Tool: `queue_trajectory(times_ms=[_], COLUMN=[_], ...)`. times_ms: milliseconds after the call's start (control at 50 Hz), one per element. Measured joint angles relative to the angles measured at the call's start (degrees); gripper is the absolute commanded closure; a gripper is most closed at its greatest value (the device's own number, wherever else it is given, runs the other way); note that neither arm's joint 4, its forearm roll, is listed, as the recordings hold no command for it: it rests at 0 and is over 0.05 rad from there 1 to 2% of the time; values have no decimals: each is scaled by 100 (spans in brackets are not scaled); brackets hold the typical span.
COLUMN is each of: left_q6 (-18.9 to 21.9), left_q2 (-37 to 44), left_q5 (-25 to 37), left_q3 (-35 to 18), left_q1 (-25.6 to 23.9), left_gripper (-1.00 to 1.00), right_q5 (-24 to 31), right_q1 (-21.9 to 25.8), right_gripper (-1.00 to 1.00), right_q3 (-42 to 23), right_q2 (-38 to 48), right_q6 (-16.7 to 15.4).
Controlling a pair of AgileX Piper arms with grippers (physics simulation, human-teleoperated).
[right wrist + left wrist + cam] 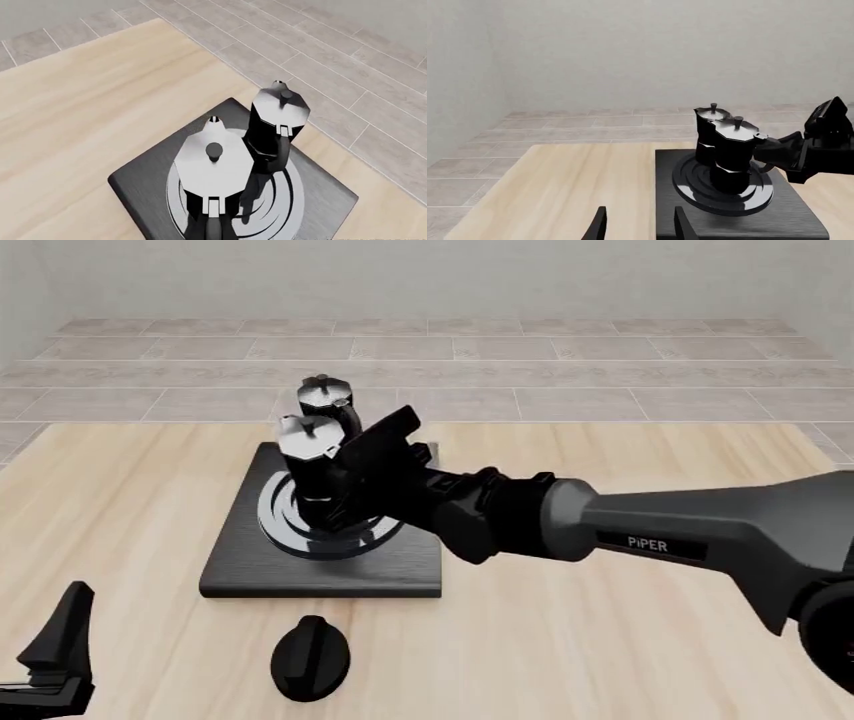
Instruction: Put both moka pots on the stove.
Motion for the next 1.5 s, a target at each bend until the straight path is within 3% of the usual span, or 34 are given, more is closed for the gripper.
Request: queue_trajectory(times_ms=[1220, 1240, 1500], left_q6=[12, 12, 17], left_q2=[0, 0, 0], left_q5=[30, 31, 22], left_q3=[0, -1, 3], left_q1=[-17, -17, -17], left_gripper=[-100, -100, -100], right_q5=[112, 116, 136], right_q1=[-57, -57, -28], right_gripper=[100, -100, -100], right_q3=[-235, -239, -276], right_q2=[334, 335, 328], right_q6=[44, 43, 84])
